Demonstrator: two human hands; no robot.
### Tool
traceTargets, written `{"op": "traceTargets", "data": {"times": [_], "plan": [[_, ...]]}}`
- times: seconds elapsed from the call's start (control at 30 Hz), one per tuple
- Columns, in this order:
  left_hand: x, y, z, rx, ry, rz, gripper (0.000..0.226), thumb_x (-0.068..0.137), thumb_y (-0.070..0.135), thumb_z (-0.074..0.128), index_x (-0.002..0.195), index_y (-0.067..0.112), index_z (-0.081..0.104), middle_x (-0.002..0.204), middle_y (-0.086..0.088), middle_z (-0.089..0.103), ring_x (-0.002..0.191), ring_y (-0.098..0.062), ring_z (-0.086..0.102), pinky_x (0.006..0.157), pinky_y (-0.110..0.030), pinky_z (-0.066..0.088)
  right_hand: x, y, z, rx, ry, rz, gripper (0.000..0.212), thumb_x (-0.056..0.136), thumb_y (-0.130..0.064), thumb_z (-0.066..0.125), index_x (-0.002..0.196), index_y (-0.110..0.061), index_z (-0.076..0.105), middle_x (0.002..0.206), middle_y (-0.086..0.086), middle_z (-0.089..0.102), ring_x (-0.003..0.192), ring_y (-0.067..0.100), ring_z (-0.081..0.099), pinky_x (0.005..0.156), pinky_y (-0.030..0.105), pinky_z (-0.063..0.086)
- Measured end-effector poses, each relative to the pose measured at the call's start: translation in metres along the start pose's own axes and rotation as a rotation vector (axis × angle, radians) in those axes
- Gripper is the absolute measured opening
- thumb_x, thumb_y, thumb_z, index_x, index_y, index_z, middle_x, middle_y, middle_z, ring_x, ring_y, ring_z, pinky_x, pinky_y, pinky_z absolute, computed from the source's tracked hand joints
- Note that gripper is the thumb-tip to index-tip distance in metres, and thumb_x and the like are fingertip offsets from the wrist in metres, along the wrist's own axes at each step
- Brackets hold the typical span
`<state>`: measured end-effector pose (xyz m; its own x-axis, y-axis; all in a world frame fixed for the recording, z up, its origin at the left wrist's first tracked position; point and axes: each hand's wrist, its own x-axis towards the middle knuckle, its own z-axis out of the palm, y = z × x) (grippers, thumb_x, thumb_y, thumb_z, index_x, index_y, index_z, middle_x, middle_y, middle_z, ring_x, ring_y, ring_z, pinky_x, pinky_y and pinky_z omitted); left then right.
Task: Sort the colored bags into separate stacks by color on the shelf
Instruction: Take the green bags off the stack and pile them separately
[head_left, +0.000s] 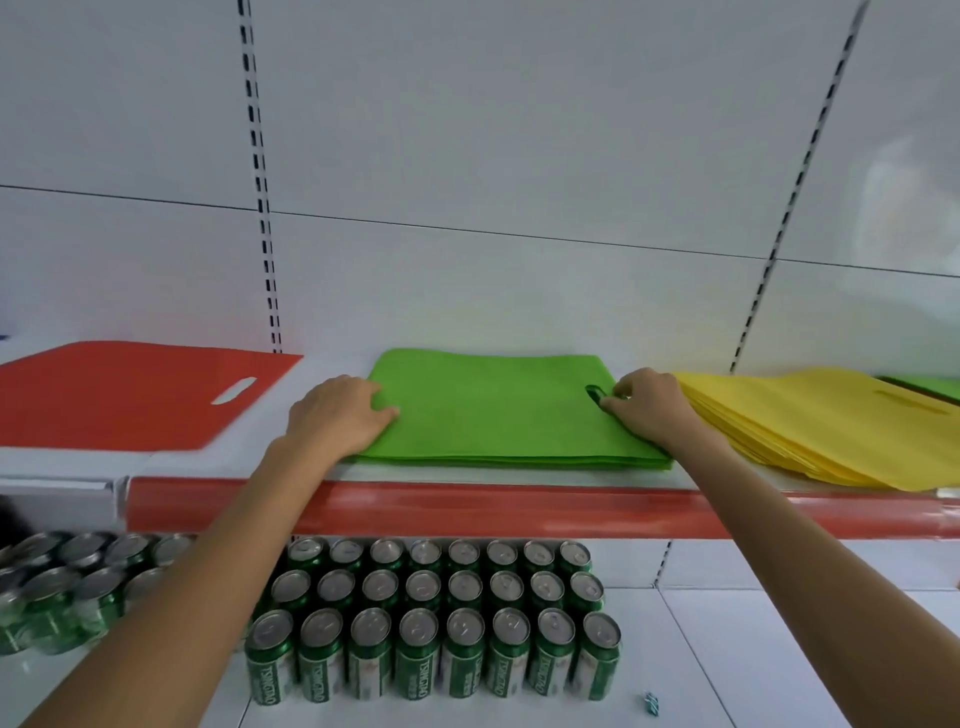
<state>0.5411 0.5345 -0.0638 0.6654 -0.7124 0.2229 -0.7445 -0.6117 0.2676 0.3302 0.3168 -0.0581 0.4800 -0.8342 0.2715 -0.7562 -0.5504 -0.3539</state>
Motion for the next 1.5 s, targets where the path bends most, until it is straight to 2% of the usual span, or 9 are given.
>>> {"op": "traceTargets", "data": {"times": [0.1, 0.27, 0.47, 0.67, 0.9, 1.03, 1.23, 1.37, 1.5], "plan": [[0.002, 0.0, -0.001, 0.044, 0.004, -0.013, 0.047, 0.093, 0.045, 0.047, 0.129, 0.016, 0.053, 0.131, -0.011, 0.052, 0.118, -0.031, 0.05, 0.092, -0.038, 0.042, -0.001, 0.002, -0.003, -0.006, -0.002, -0.011, 0.039, 0.093, -0.032, 0.055, 0.107, 0.003, 0.067, 0.111, 0.02, 0.065, 0.103, 0.032, 0.058, 0.078, 0.031, 0.044], [-0.002, 0.023, -0.009, 0.037, 0.239, 0.125, 0.047, 0.094, 0.042, 0.044, 0.128, 0.013, 0.054, 0.126, -0.013, 0.055, 0.116, -0.032, 0.049, 0.094, -0.041, 0.041, -0.001, 0.013, -0.021, 0.048, 0.103, -0.042, 0.043, 0.094, -0.034, 0.052, 0.127, -0.008, 0.056, 0.13, 0.012, 0.056, 0.112, 0.028, 0.056, 0.086, 0.033, 0.046], [-0.009, 0.094, 0.003, -0.007, 0.182, 0.34, 0.048, 0.094, 0.044, 0.044, 0.132, 0.016, 0.051, 0.131, -0.01, 0.055, 0.121, -0.028, 0.049, 0.1, -0.04, 0.038, -0.018, 0.05, -0.05, -0.002, 0.282, -0.068, 0.037, 0.09, -0.026, 0.055, 0.126, -0.016, 0.058, 0.127, 0.008, 0.059, 0.118, 0.026, 0.053, 0.092, 0.036, 0.044], [-0.025, 0.194, 0.039, -0.083, 0.142, 0.493, 0.045, 0.091, 0.042, 0.048, 0.129, 0.018, 0.054, 0.129, -0.009, 0.057, 0.119, -0.029, 0.05, 0.098, -0.038, 0.041, -0.035, 0.151, -0.092, -0.033, 0.355, -0.007, 0.04, 0.089, -0.021, 0.058, 0.127, -0.012, 0.057, 0.124, 0.01, 0.061, 0.114, 0.027, 0.056, 0.092, 0.038, 0.047], [-0.051, 0.331, 0.073, -0.166, 0.144, 0.536, 0.045, 0.092, 0.043, 0.046, 0.13, 0.02, 0.052, 0.131, -0.005, 0.055, 0.12, -0.027, 0.047, 0.098, -0.038, 0.037, -0.039, 0.283, -0.15, -0.083, 0.327, 0.036, 0.039, 0.087, -0.018, 0.057, 0.125, -0.01, 0.058, 0.122, 0.011, 0.062, 0.111, 0.029, 0.056, 0.089, 0.039, 0.048], [-0.063, 0.406, 0.092, -0.189, 0.134, 0.536, 0.045, 0.093, 0.043, 0.045, 0.131, 0.019, 0.052, 0.132, -0.005, 0.054, 0.122, -0.026, 0.045, 0.099, -0.037, 0.035, -0.044, 0.352, -0.177, -0.084, 0.318, 0.087, 0.043, 0.088, -0.017, 0.057, 0.13, -0.009, 0.055, 0.127, 0.013, 0.059, 0.116, 0.03, 0.053, 0.095, 0.042, 0.045], [-0.075, 0.501, 0.108, -0.017, 0.122, 0.579, 0.048, 0.093, 0.048, 0.04, 0.131, 0.022, 0.05, 0.13, -0.003, 0.055, 0.12, -0.025, 0.045, 0.096, -0.037, 0.033, -0.031, 0.429, -0.2, -0.1, 0.285, 0.108, 0.043, 0.09, -0.02, 0.056, 0.133, -0.014, 0.052, 0.129, 0.008, 0.058, 0.113, 0.026, 0.056, 0.092, 0.037, 0.047], [-0.065, 0.551, 0.099, -0.064, 0.2, 0.61, 0.045, 0.093, 0.047, 0.04, 0.127, 0.02, 0.054, 0.126, -0.003, 0.057, 0.118, -0.026, 0.047, 0.096, -0.037, 0.034, -0.01, 0.472, -0.217, -0.079, 0.321, 0.109, 0.041, 0.091, -0.023, 0.056, 0.131, -0.014, 0.054, 0.128, 0.008, 0.059, 0.113, 0.025, 0.056, 0.093, 0.038, 0.047], [-0.063, 0.606, 0.119, -0.143, 0.101, 0.613, 0.043, 0.091, 0.046, 0.045, 0.122, 0.02, 0.059, 0.124, -0.005, 0.059, 0.117, -0.027, 0.049, 0.097, -0.037, 0.038, 0.009, 0.52, -0.231, -0.086, 0.31, 0.111, 0.038, 0.09, -0.022, 0.057, 0.127, -0.012, 0.057, 0.123, 0.01, 0.062, 0.109, 0.027, 0.058, 0.093, 0.038, 0.048]]}}
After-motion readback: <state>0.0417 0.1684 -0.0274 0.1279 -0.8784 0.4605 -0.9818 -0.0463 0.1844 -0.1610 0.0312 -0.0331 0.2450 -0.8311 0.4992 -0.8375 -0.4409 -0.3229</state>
